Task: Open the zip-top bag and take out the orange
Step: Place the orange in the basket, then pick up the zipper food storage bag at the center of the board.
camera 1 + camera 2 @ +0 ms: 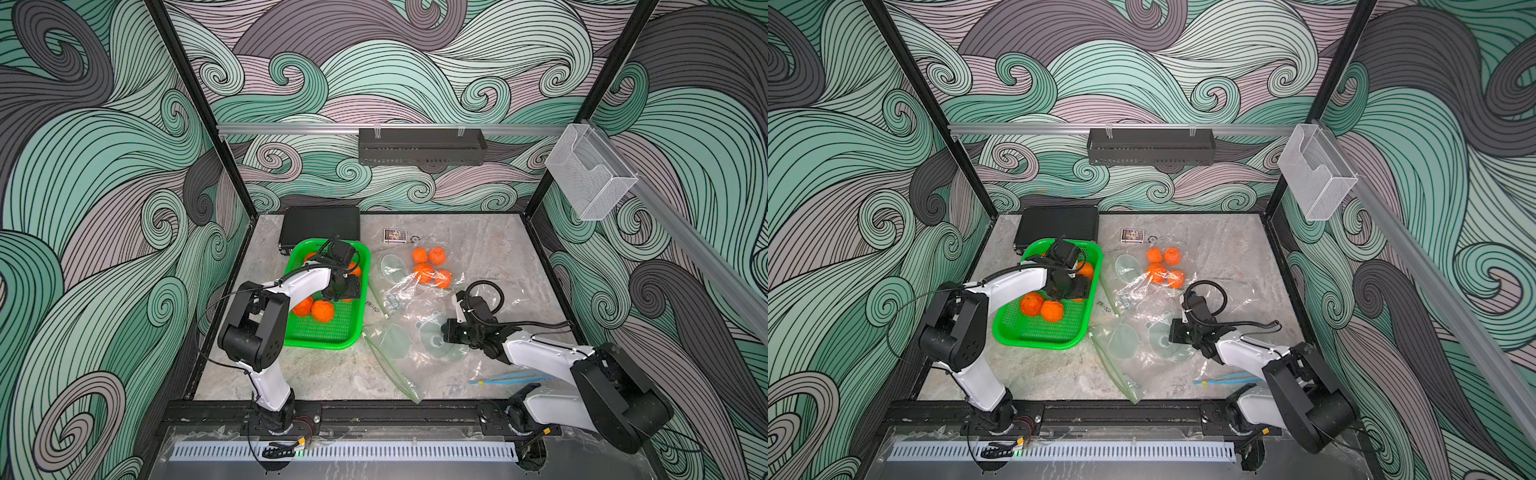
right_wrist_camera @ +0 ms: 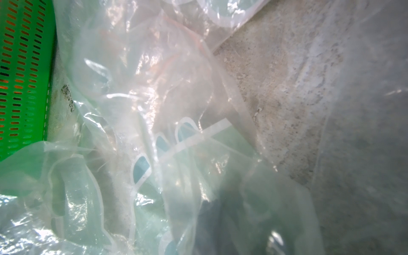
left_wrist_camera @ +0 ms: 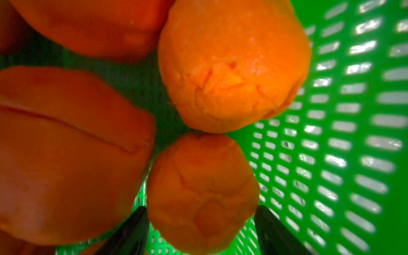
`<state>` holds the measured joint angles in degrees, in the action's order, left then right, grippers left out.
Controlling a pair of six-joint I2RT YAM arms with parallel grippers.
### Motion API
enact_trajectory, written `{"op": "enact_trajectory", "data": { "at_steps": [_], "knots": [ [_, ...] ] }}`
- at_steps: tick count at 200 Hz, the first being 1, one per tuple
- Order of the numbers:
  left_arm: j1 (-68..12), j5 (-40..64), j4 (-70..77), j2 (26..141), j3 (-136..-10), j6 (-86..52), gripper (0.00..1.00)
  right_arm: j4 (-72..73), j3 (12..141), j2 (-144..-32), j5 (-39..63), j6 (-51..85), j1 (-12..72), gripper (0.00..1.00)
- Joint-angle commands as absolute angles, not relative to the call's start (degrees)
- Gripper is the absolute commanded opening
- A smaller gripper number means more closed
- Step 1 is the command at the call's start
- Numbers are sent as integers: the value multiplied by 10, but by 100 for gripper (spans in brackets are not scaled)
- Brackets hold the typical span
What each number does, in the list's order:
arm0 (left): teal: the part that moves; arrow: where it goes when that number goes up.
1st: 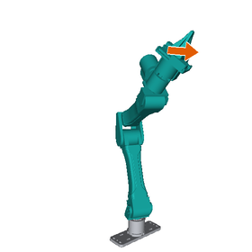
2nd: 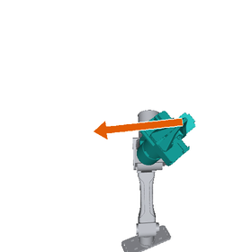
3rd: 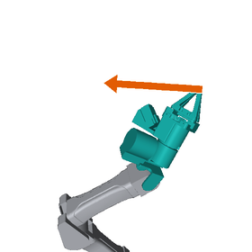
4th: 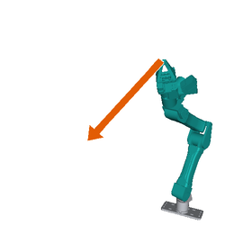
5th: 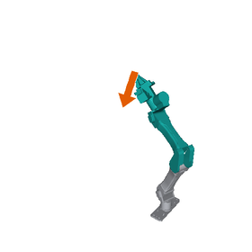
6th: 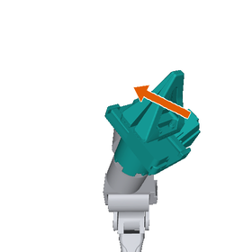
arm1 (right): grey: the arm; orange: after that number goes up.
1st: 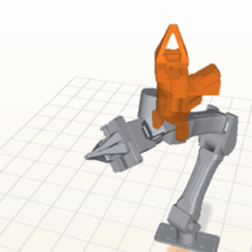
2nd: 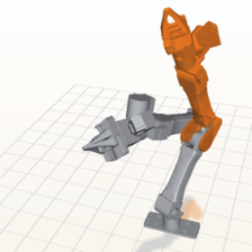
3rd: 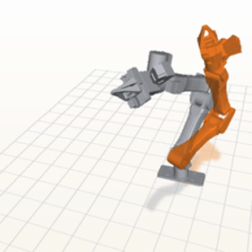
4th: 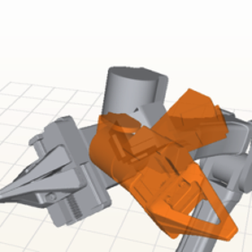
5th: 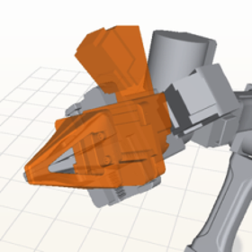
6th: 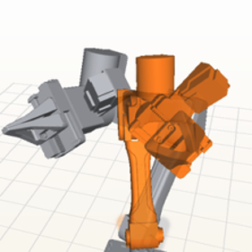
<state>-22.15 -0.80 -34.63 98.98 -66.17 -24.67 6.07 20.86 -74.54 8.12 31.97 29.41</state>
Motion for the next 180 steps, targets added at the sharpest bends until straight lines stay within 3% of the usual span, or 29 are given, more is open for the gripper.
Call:
{"op": "enact_trajectory", "data": {
  "at_steps": [1,66,123,151,180],
  "knots": [
    [-222,-8,-388,950,-696,-238,76,39,203,-748,81,320,298,6],
    [-222,48,-455,820,-697,-222,72,40,199,-724,80,314,298,12],
    [-222,122,-469,550,-536,-186,71,-104,259,-578,72,311,297,27],
    [-221,133,-442,453,-475,-191,71,-174,326,-520,2,274,294,41],
    [-221,136,-426,416,-465,-188,71,-216,407,-560,-39,232,286,58]
  ]
}}
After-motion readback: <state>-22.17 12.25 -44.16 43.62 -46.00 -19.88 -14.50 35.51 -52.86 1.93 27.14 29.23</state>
